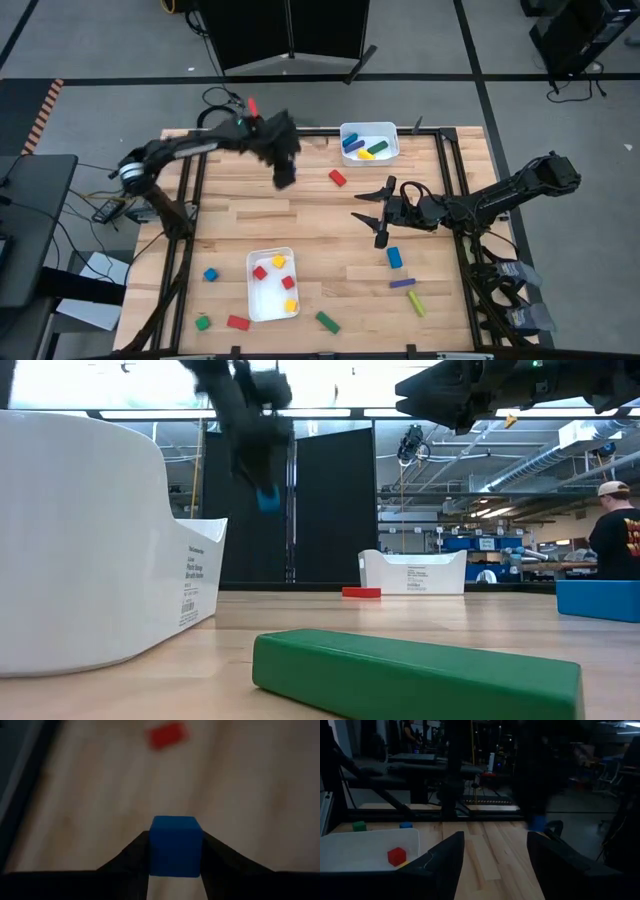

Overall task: Sort blocks by size
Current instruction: Put the blue small block into the bottom white bin

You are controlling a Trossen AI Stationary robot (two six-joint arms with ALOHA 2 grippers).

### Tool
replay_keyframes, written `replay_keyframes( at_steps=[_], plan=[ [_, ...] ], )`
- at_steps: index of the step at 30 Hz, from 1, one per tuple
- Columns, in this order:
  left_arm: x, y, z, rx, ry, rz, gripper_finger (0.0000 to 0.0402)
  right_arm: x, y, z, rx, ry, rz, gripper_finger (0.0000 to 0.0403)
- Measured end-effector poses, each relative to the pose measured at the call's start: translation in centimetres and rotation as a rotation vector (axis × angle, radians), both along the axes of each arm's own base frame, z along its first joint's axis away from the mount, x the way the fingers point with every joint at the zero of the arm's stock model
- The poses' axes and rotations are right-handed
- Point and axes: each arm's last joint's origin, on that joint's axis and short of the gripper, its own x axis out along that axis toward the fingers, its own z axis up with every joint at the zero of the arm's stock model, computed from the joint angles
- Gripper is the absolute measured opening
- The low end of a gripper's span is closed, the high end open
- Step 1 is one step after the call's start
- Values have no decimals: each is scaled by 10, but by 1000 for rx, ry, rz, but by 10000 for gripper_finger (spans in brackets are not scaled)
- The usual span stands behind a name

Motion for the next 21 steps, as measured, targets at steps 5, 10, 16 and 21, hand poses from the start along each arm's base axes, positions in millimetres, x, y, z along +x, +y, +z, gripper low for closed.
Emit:
replay_keyframes(
  at_steps=[5,10,16,21],
  plan=[
    [-10,-90,18,26,17,-99,135,0,0,0,0,0,0,225],
    [-22,-168,5,-35,57,-141,135,0,0,0,3,-1,0,219],
    [-30,-233,-18,-113,37,-165,135,0,0,1,16,-12,0,215],
    [-30,-266,-45,-155,50,-180,135,0,0,0,41,-15,0,216]
  ],
)
